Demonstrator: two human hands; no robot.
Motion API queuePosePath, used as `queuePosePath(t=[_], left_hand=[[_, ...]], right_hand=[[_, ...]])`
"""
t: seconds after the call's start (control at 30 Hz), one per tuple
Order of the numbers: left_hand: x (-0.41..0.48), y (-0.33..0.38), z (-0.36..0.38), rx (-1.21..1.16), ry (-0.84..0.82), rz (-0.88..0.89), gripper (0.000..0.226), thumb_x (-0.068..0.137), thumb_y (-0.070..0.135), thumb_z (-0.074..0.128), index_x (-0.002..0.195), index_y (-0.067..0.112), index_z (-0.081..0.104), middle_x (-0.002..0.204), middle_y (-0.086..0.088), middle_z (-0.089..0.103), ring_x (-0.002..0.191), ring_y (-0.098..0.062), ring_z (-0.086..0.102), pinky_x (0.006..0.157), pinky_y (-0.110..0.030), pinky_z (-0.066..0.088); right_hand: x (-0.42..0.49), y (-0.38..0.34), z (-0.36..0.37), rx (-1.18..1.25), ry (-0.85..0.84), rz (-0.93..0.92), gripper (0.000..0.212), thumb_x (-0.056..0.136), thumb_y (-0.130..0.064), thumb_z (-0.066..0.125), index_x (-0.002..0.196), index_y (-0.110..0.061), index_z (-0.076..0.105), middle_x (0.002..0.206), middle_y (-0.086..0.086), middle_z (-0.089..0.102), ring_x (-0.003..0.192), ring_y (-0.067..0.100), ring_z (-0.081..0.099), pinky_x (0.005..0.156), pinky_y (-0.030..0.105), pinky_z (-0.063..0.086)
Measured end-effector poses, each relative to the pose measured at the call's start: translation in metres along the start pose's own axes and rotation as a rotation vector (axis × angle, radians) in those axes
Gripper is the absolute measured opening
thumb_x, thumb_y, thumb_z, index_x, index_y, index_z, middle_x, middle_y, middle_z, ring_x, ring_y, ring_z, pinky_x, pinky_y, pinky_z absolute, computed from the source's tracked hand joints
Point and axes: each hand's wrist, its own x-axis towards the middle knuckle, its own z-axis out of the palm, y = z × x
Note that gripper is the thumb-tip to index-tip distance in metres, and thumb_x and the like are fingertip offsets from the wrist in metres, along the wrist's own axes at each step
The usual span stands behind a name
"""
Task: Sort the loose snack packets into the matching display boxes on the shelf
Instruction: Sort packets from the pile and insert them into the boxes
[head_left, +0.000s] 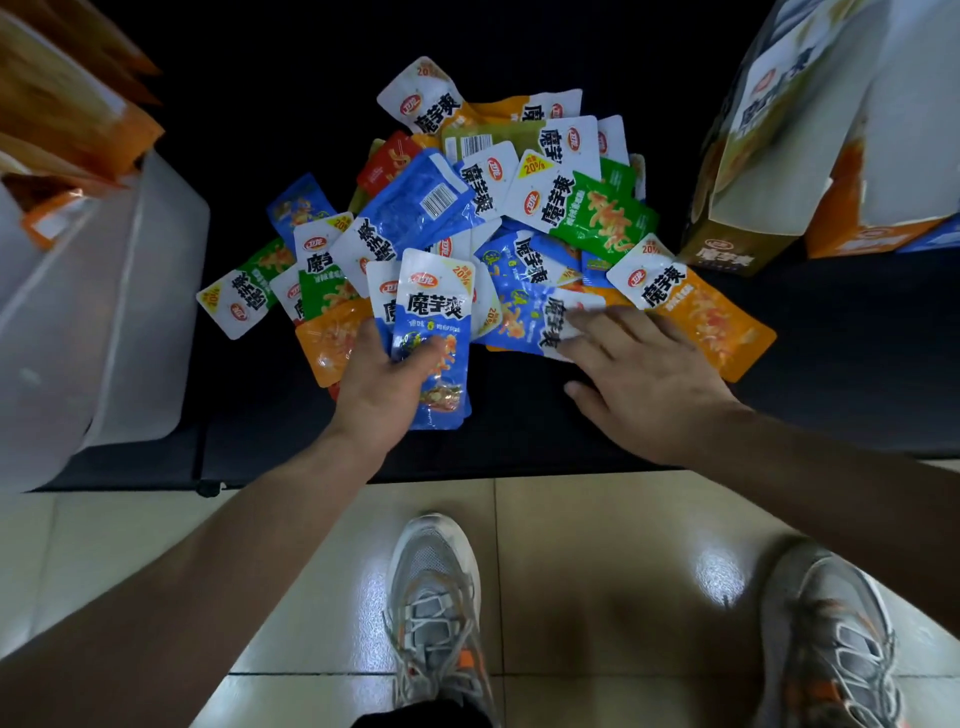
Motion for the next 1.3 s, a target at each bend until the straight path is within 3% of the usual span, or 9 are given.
queuePosePath(t=[0.3,0.57,0.7,0.83,0.9,1.07,1.17,1.23,1.3], left_hand=[[-0.008,0.008,0.005,-0.008,-0.047,0.02,0.03,0.094,0.012,0.069,0.12,0.009,0.056,0.095,0.004,0.072,0.07,0.002,0.071,0.053,-0.015,0.052],[0.004,0.027,-0.008,0.003,0.012,0.12,0.029,0.091,0.014,0.072,0.116,0.02,0.057,0.099,0.007,0.073,0.085,-0.006,0.073,0.067,-0.028,0.059],[0.003,0.038,-0.005,0.094,-0.101,0.145,0.028,0.092,0.012,0.069,0.104,0.033,0.054,0.09,0.018,0.072,0.081,0.004,0.07,0.07,-0.023,0.056],[-0.02,0.029,0.023,0.015,-0.318,0.014,0.019,0.102,0.018,0.055,0.118,0.028,0.058,0.098,0.02,0.071,0.096,0.001,0.067,0.088,-0.023,0.052],[-0.029,0.028,0.026,0.035,-0.383,-0.031,0.023,0.103,0.036,0.049,0.124,0.032,0.056,0.114,0.021,0.06,0.107,0.012,0.058,0.099,-0.014,0.041],[-0.023,0.025,0.021,0.067,-0.327,0.028,0.021,0.093,0.019,0.069,0.111,0.016,0.057,0.097,-0.001,0.072,0.079,-0.007,0.073,0.063,-0.031,0.061],[-0.008,0.023,0.01,-0.024,-0.111,0.017,0.031,0.094,0.014,0.069,0.123,0.009,0.058,0.101,-0.002,0.074,0.081,-0.015,0.076,0.057,-0.03,0.061],[0.0,0.022,0.001,-0.029,0.011,0.056,0.034,0.094,0.013,0.068,0.126,0.006,0.058,0.101,-0.001,0.073,0.082,-0.011,0.075,0.059,-0.026,0.06],[0.005,0.019,-0.006,-0.037,0.077,0.068,0.033,0.095,0.014,0.067,0.126,0.006,0.058,0.098,0.004,0.07,0.074,0.001,0.072,0.057,-0.016,0.054]], right_hand=[[0.023,0.004,-0.021,0.074,-0.021,0.226,0.07,0.082,-0.054,0.072,0.136,-0.017,0.05,0.132,0.01,0.041,0.122,0.033,0.041,0.099,0.048,0.041],[0.013,0.023,-0.052,0.68,-0.164,0.192,0.021,0.086,-0.022,0.076,0.091,-0.038,0.064,0.09,-0.013,0.065,0.088,0.009,0.06,0.068,0.021,0.047],[0.02,0.023,-0.072,0.831,-0.27,0.121,0.021,0.086,-0.021,0.075,0.093,-0.041,0.071,0.098,-0.012,0.069,0.09,0.011,0.064,0.08,0.034,0.053],[0.034,0.006,-0.074,1.025,-0.094,0.231,0.038,0.073,-0.017,0.088,0.1,-0.028,0.063,0.09,-0.009,0.074,0.084,0.011,0.071,0.08,0.043,0.058],[0.04,-0.002,-0.07,1.005,-0.02,0.275,0.048,0.064,-0.023,0.093,0.099,-0.026,0.059,0.085,-0.002,0.073,0.076,0.017,0.07,0.074,0.046,0.058],[0.05,-0.015,-0.045,0.735,0.267,0.264,0.055,0.084,-0.049,0.074,0.127,-0.02,0.053,0.116,0.001,0.059,0.101,0.018,0.06,0.086,0.039,0.053],[0.05,-0.004,-0.028,0.463,0.001,0.123,0.067,0.102,-0.052,0.035,0.158,-0.018,0.018,0.164,0.003,0.023,0.148,0.022,0.026,0.118,0.04,0.028],[0.043,0.005,-0.017,0.236,-0.166,-0.001,0.07,0.102,-0.055,0.025,0.16,-0.022,0.002,0.168,-0.003,0.004,0.154,0.017,0.007,0.123,0.042,0.015],[0.028,0.008,-0.008,0.141,-0.151,-0.042,0.069,0.101,-0.055,0.025,0.16,-0.023,0.01,0.167,-0.003,0.014,0.152,0.019,0.015,0.121,0.041,0.019]])
